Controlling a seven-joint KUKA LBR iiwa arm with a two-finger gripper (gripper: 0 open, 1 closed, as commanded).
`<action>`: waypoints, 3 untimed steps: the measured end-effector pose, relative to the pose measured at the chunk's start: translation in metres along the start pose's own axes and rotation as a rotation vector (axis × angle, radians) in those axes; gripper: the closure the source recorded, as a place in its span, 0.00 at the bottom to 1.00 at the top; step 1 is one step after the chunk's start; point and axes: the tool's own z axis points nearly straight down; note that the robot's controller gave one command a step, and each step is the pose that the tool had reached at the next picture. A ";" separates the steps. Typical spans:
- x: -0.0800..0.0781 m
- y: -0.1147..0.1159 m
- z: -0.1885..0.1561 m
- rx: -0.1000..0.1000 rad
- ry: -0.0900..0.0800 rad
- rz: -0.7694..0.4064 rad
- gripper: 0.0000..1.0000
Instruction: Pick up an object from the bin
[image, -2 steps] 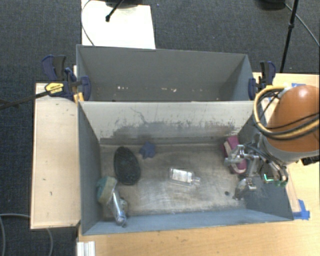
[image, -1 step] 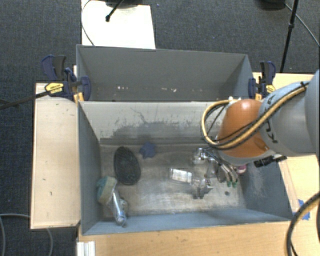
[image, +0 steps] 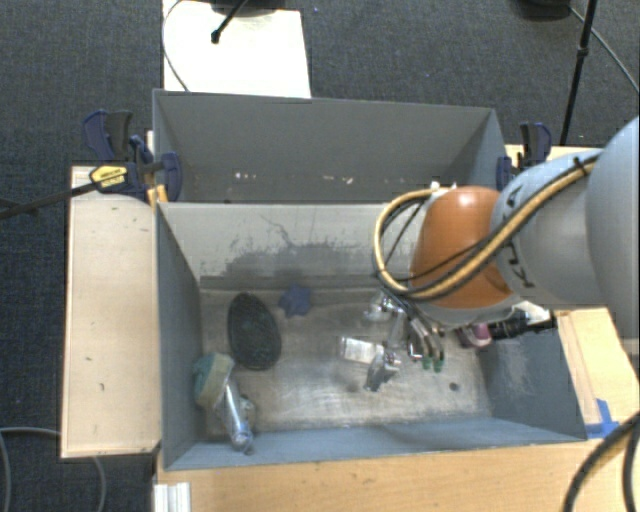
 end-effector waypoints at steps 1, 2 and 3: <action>0.010 0.010 0.001 0.003 0.008 0.100 0.00; 0.017 -0.004 0.028 0.000 0.001 0.294 0.00; 0.015 -0.003 0.027 0.002 0.002 0.288 0.00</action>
Offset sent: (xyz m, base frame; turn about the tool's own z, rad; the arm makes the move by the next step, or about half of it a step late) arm -0.0080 0.0114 -0.0011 0.1015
